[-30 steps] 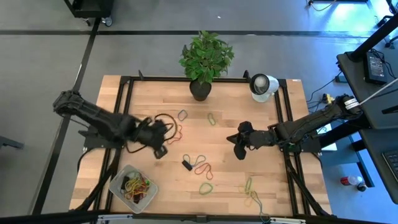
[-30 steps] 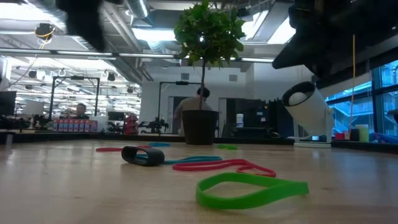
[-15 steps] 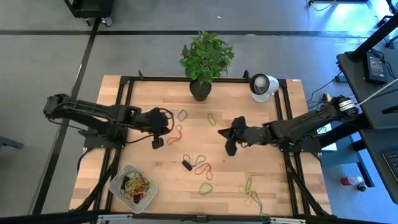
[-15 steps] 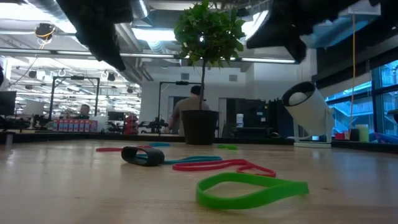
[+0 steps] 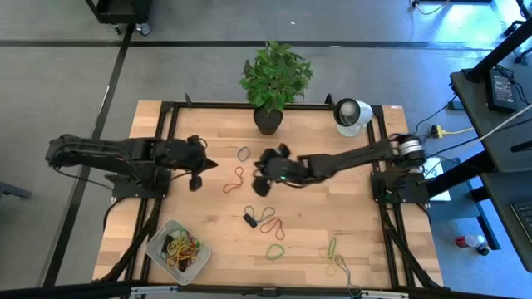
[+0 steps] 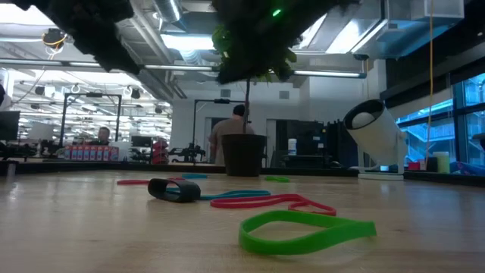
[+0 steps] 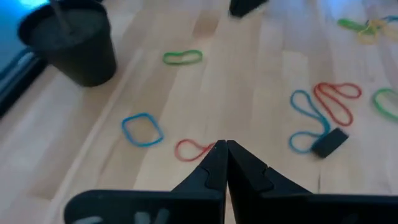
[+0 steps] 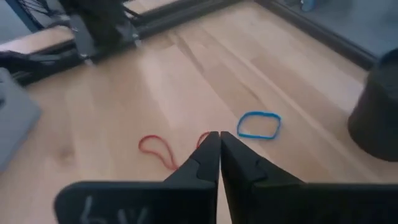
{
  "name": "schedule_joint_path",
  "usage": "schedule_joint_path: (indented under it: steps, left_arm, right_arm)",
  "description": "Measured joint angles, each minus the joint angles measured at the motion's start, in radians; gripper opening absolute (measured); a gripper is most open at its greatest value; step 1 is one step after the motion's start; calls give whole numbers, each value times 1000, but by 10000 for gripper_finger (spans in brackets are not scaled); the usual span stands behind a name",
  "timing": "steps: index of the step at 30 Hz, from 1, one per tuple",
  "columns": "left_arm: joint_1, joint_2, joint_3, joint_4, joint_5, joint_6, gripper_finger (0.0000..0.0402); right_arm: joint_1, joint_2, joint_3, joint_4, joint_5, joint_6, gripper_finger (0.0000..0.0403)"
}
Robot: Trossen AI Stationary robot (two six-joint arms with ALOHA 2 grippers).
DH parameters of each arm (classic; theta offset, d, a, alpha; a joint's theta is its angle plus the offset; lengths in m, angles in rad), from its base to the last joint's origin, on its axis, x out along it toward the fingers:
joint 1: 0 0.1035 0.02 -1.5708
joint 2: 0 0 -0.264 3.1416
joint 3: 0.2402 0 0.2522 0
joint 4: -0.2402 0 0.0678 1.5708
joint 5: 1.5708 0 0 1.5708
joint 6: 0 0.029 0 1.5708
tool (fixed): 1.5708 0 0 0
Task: Pick and place rubber bands into bin
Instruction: Put the top blue rubber band into the gray bin
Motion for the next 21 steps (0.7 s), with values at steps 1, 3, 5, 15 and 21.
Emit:
schedule_joint_path:
  steps: [1,3,5,15,21]
  left_arm:
    - [5,-8,0,-3,-1,17,1]
    - [14,-36,1,-18,0,48,1]
    - [24,-62,0,-50,0,59,1]
    - [41,-156,1,-131,0,68,1]
    - [41,-163,1,-136,5,78,2]
  right_arm:
    - [-13,37,30,-8,-9,1,23]
    - [-43,113,100,-15,-67,0,35]
    - [-73,183,177,-32,-126,0,51]
    - [-164,446,493,-222,-168,20,151]
    - [-198,526,522,-243,-201,24,171]
